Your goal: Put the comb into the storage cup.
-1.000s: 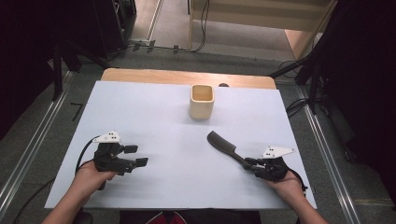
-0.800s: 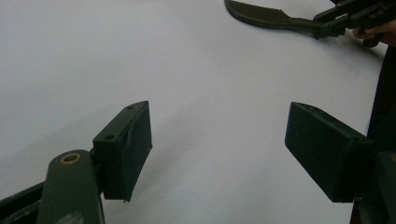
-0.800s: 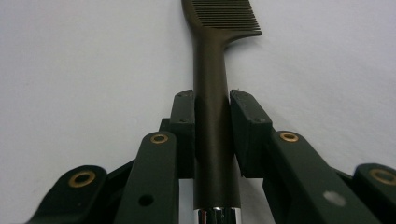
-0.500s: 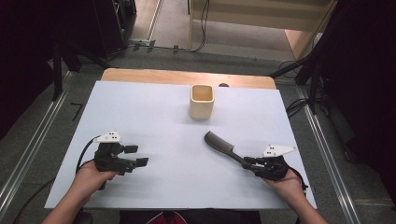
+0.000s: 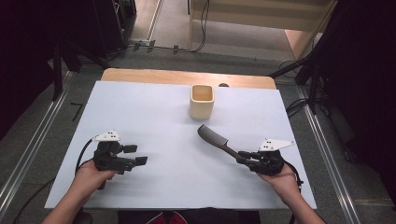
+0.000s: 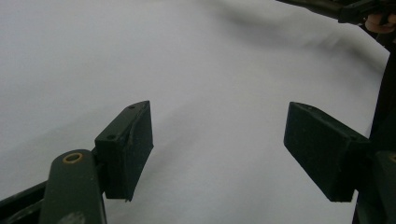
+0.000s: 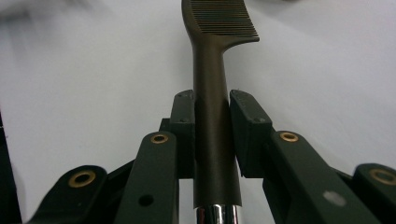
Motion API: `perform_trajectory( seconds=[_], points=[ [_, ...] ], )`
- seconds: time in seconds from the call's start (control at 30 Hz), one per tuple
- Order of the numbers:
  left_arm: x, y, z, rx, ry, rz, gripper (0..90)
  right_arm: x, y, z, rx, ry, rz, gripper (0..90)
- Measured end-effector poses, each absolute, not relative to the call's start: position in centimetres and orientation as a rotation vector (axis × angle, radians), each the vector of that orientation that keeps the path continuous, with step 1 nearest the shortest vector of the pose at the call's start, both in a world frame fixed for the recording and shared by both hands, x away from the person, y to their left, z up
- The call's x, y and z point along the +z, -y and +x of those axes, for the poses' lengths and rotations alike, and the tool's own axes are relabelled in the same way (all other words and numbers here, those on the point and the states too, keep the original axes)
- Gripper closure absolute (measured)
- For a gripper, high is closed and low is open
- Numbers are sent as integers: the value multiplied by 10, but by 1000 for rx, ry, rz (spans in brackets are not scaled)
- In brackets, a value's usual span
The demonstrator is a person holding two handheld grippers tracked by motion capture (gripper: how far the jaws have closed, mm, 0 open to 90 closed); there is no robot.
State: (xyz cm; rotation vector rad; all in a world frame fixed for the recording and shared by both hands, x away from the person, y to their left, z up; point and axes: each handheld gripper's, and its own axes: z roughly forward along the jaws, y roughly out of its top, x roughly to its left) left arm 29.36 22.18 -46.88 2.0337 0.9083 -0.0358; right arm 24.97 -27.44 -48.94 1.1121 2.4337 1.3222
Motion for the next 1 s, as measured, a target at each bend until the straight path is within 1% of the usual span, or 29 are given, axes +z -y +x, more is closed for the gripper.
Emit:
perform_trajectory(
  seconds=[0.2, 0.43, 0.53, 0.67, 1.0],
  points=[
    [-469, -222, 294, -34, -918, 2026, 250, -484, 258, 255, 1328, -2452, 1063, 703],
    [-467, -226, 291, -25, -947, 2011, 248, -483, 241, 265, 1307, -2481, 1098, 703],
    [-466, -228, 289, -30, -946, 1974, 221, -482, 236, 270, 1300, -2487, 1117, 703],
    [-463, -229, 289, -39, -993, 1934, 221, -482, 230, 274, 1303, -2494, 1122, 703],
    [-461, -220, 290, -53, -1025, 1951, 224, -474, 206, 285, 1354, -2477, 1129, 703]
  ],
)
